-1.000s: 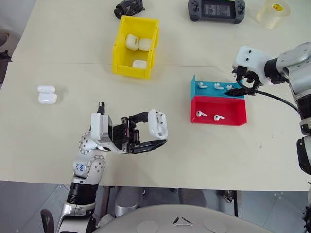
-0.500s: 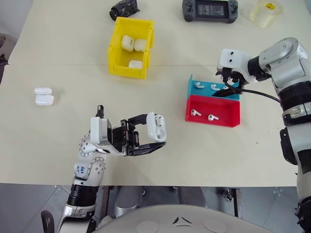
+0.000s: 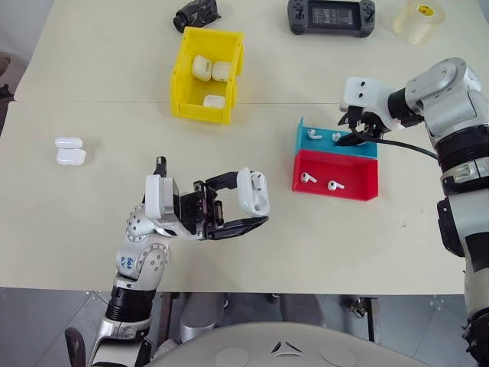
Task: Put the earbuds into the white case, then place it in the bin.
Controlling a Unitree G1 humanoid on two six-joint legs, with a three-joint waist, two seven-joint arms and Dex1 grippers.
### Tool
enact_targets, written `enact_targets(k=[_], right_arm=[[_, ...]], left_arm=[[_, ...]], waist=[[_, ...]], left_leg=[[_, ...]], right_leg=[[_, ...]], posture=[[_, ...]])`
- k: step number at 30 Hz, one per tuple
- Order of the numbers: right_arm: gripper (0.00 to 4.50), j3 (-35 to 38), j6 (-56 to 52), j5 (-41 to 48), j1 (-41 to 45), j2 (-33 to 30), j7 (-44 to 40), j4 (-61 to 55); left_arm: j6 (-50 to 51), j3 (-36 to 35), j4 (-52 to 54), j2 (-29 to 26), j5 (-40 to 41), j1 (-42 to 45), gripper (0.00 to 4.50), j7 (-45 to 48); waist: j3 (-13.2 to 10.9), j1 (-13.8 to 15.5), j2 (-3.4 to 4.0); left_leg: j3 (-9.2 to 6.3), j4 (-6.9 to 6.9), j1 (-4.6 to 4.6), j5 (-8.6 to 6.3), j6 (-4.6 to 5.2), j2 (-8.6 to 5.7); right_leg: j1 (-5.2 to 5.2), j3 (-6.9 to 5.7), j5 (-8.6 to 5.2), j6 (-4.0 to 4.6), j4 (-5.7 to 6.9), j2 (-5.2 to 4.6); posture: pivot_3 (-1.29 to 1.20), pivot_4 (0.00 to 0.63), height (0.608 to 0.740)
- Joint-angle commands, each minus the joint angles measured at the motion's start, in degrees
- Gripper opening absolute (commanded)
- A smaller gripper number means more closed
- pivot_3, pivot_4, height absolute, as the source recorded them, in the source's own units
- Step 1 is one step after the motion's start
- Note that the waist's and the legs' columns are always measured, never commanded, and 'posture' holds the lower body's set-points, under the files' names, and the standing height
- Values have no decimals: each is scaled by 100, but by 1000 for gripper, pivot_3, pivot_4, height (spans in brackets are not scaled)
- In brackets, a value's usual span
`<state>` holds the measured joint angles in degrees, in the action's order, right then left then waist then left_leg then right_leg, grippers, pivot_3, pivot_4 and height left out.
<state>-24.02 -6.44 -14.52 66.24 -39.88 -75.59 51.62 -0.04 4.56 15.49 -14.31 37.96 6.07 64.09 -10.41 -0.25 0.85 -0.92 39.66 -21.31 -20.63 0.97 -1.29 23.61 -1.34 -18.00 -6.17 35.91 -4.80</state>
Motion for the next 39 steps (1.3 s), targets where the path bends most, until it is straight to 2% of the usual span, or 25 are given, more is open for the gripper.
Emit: enact_targets(k=[1,4,7,10,21,26,28,33,39], right_arm=[[2610,86,-36,-54,-80,-6,-31,-88],[2610,74,-35,-58,-128,-5,-71,-126],[2011,88,-24,-57,-167,7,-101,-146],[1086,112,-36,-66,-183,45,-79,-150],[1086,255,-10,-27,-233,102,-5,-269],[1086,773,-113,414,-145,-100,-65,-693],[1086,1138,-387,824,-305,-264,-269,-1284],[1086,2245,-1483,2098,-1408,-576,-342,-3370],[1086,3730,-3052,4122,-3160,33,543,-5950]], left_arm=[[84,28,352,-27,93,72,2790,-122],[155,24,402,-29,99,119,2790,-190],[214,23,437,-20,95,169,2790,-264],[263,27,451,-20,100,222,2790,-320],[228,25,372,-20,63,195,2790,-280],[205,-12,363,-5,66,151,2790,-297],[197,-39,338,-11,79,145,2790,-283],[196,-155,155,-21,135,243,2790,-216],[149,-333,-315,11,145,506,2790,-99]], waist=[[0,0,0],[0,1,0],[0,-1,0],[0,-1,0],[0,-3,0],[-1,0,1],[-1,12,1],[-1,86,1],[-1,127,1]], left_leg=[[0,0,0,0,0,0],[0,0,0,0,0,0],[0,0,0,0,0,0],[0,2,1,0,0,0],[0,5,1,0,0,1],[1,5,0,0,0,1],[1,4,-1,0,0,1],[-9,5,-5,-4,5,0],[-7,9,-3,-4,5,3]], right_leg=[[0,0,0,0,0,0],[0,0,0,0,0,0],[-1,-1,0,0,1,1],[-2,0,0,0,1,1],[-2,-1,0,0,4,2],[0,0,0,0,4,2],[1,1,0,0,4,2],[-2,-6,0,0,0,-1],[-5,-4,0,0,2,2]], posture=[[0,150,740],[0,150,740],[0,150,740],[0,150,740],[0,150,740],[0,150,740],[0,150,740],[0,150,740],[0,150,740]])
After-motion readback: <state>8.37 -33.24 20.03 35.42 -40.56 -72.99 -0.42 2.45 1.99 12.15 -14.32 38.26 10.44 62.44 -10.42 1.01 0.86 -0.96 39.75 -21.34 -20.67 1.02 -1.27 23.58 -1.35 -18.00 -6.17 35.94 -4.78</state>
